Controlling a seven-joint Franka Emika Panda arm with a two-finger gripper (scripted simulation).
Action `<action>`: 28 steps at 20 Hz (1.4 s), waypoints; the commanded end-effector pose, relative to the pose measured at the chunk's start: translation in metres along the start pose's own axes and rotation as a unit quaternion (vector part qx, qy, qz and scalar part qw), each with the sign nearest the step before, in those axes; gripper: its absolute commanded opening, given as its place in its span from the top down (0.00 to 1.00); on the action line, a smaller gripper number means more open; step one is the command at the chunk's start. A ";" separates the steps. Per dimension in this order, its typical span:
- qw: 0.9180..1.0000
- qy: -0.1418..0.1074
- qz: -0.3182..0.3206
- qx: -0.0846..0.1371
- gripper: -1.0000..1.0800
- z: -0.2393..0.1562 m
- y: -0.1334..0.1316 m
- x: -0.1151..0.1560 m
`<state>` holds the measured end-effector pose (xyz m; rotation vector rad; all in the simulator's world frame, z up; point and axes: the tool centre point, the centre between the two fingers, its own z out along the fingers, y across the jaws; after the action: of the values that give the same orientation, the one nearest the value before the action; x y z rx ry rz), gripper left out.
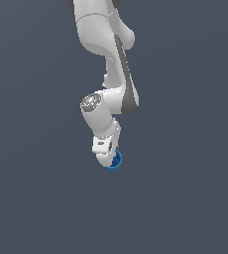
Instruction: Pick up the object and move it to a goal position.
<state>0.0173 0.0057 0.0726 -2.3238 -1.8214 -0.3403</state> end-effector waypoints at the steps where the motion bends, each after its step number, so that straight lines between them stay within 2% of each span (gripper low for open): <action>1: 1.000 0.000 0.000 -0.001 1.00 0.001 0.000 0.000; 16: 1.000 0.000 0.000 -0.001 1.00 -0.012 0.003 0.004; 22: 1.000 -0.001 0.000 -0.001 1.00 -0.046 0.007 0.017; 28: 1.000 -0.001 0.000 -0.001 1.00 -0.100 0.014 0.037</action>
<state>0.0294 0.0087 0.1611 -2.3242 -1.8210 -0.3373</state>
